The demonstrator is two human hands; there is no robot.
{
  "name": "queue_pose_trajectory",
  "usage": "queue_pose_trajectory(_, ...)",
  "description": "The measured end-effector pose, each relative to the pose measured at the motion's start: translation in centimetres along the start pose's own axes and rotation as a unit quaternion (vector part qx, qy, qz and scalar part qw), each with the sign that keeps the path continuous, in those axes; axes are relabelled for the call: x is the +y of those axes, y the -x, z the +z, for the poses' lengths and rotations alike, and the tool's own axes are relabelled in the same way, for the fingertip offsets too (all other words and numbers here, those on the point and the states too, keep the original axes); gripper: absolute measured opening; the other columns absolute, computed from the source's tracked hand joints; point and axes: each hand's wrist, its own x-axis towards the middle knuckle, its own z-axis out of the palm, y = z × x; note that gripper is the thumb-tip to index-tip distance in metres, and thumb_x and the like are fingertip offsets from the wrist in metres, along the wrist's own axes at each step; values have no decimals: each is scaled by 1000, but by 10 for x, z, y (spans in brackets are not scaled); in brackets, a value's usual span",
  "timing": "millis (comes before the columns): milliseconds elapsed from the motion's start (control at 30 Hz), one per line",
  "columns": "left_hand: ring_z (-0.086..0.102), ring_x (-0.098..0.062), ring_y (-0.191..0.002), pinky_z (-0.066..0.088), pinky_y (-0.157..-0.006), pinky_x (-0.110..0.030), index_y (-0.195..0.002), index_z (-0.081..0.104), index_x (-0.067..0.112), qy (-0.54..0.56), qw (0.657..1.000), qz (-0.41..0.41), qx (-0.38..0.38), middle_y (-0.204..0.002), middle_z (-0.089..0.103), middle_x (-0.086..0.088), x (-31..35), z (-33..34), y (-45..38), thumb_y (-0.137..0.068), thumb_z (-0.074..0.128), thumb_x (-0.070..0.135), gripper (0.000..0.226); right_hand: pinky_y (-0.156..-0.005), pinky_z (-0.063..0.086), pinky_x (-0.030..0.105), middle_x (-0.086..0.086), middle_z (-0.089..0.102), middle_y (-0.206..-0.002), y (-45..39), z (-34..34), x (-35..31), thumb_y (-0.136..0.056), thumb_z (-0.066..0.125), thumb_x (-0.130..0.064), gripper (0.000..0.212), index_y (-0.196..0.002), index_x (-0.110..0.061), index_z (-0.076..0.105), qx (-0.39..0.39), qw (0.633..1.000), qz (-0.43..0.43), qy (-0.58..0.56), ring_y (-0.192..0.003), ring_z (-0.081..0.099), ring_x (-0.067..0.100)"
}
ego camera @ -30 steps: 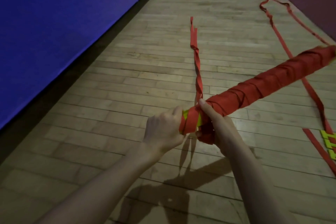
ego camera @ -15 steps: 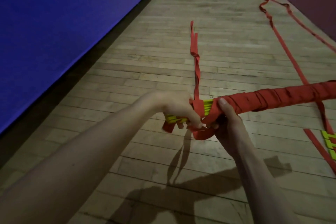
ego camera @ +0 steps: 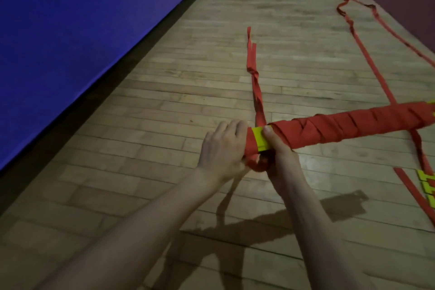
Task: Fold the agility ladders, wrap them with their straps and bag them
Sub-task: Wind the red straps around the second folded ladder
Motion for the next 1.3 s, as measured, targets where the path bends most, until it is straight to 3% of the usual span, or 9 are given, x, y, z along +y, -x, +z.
queue_pose_trajectory(67,59,-26,-98,45,-71,-34,-118,47,16,67,974,-46,-213,-109,60,-4,-6,-10,-12,-71,72,47,62,-58,51,32,2,66,-71,0,-7,2,-77,78,-27,33,-96,-3,65,-13,999,-36,0,-61,63,14)
queue_pose_trajectory(133,66,-27,-95,54,-79,-37,-114,54,17,272,843,-144,-441,-106,67,-7,-14,-28,-30,-69,80,41,57,-74,57,41,17,71,-93,3,-12,2,-76,78,-26,49,-107,9,64,-31,998,-56,-3,-82,69,27)
queue_pose_trajectory(200,70,-28,-82,58,-79,-46,-105,60,14,420,724,-194,-511,-96,70,-13,-20,-34,-32,-72,82,23,41,-87,54,52,31,66,-107,7,-11,-1,-74,80,-33,66,-111,16,59,-47,997,-67,16,-94,67,40)
queue_pose_trajectory(233,69,-26,-75,59,-73,-45,-100,61,15,440,722,-197,-495,-89,70,-12,-19,-33,-28,-73,81,18,34,-90,50,58,36,63,-110,8,-12,-3,-71,82,-41,73,-110,16,58,-52,996,-65,42,-96,64,47)
queue_pose_trajectory(467,54,-6,-61,38,-52,-19,-87,59,24,227,930,-174,-229,-68,57,10,18,-5,14,-67,82,36,33,-41,43,22,9,61,-71,18,-21,-14,-81,60,-65,58,-89,-7,63,11,961,25,276,-51,58,20)
queue_pose_trajectory(633,59,-17,-75,45,-66,-27,-107,64,22,192,948,-168,-190,-79,58,5,33,13,34,-71,79,37,42,-48,47,23,6,64,-72,16,-34,2,-75,64,-69,60,-87,-10,62,34,963,76,257,-55,58,18)
queue_pose_trajectory(767,54,-12,-68,39,-57,-20,-97,62,24,210,945,-157,-197,-71,54,8,23,10,34,-70,80,36,35,-58,46,31,3,58,-65,12,-61,19,-71,49,-76,75,-94,-6,61,-105,975,80,181,-55,53,14)
queue_pose_trajectory(1000,54,-6,-64,40,-56,-17,-97,65,23,236,938,-143,-209,-70,58,10,14,-4,20,-68,82,38,36,-53,40,30,3,64,-68,8,-84,18,-91,61,-15,14,-84,-4,66,-96,971,-40,213,-51,49,14)
queue_pose_trajectory(1300,65,-31,-76,48,-60,-33,-109,63,12,11,996,-56,-64,-87,67,-9,3,7,20,-68,75,16,43,-52,42,25,-6,63,-59,29,-9,-15,-85,62,-55,47,-85,-9,66,1,978,19,209,-47,51,8)
